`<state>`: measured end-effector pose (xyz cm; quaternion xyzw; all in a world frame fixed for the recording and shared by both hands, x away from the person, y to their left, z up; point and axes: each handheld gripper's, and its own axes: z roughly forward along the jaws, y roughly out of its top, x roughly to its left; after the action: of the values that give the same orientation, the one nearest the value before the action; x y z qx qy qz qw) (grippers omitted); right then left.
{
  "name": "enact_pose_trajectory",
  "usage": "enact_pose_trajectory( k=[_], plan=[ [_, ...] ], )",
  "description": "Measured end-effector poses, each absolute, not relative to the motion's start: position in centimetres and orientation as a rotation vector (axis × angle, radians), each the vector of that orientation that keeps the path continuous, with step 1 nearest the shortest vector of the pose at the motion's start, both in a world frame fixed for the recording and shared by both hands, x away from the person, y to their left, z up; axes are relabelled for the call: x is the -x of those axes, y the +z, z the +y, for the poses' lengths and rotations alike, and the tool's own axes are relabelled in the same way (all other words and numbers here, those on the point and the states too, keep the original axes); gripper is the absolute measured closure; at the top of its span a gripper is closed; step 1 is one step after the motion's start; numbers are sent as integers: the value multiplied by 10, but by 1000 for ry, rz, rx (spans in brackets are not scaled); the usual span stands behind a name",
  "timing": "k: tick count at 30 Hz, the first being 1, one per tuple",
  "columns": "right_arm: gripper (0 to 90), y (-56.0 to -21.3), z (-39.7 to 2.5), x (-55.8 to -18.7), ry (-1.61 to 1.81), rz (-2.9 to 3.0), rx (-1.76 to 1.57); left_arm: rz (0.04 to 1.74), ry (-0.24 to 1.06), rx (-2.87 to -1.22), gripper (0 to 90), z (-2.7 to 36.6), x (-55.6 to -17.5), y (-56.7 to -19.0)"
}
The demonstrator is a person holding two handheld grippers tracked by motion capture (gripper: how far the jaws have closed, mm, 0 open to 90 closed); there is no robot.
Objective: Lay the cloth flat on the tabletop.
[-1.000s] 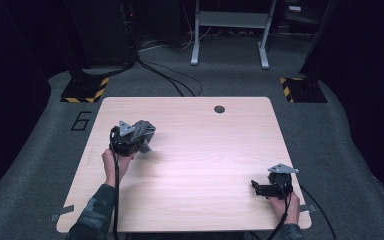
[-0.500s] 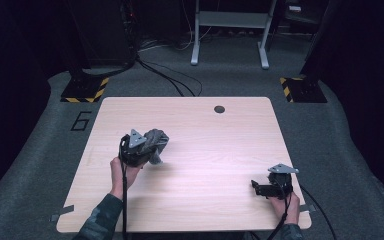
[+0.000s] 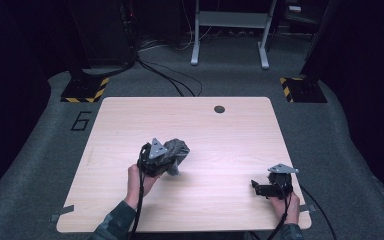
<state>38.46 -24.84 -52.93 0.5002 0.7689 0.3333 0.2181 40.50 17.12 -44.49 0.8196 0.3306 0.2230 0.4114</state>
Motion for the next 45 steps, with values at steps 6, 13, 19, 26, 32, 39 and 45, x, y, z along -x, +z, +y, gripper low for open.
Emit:
enact_pose_trajectory(
  k=[6, 13, 19, 26, 32, 39, 45],
  plan=[
    [57, -529, -248, -385, 923, 2128, -1385, 804, 490, -2087, 681, 151, -397, -456],
    [57, -529, -248, -385, 922, 2129, -1384, 801, 414, -2097, 675, 130, -385, -476],
    [57, -529, -248, -385, 923, 2129, -1385, 785, 407, -2150, 657, 112, -381, -491],
    [58, -529, -248, -385, 923, 2128, -1385, 802, 386, -2192, 369, 105, -385, -508],
    [58, -529, -248, -385, 923, 2128, -1385, 803, 392, -2155, 157, 115, -378, -496],
    [66, -527, -247, -384, 900, 2141, -1411, 833, 392, -2097, 153, 138, -367, -481],
    [81, -518, -235, -376, 1019, 2115, -1466, 877, 407, -2057, 157, 159, -359, -478]
  ],
)
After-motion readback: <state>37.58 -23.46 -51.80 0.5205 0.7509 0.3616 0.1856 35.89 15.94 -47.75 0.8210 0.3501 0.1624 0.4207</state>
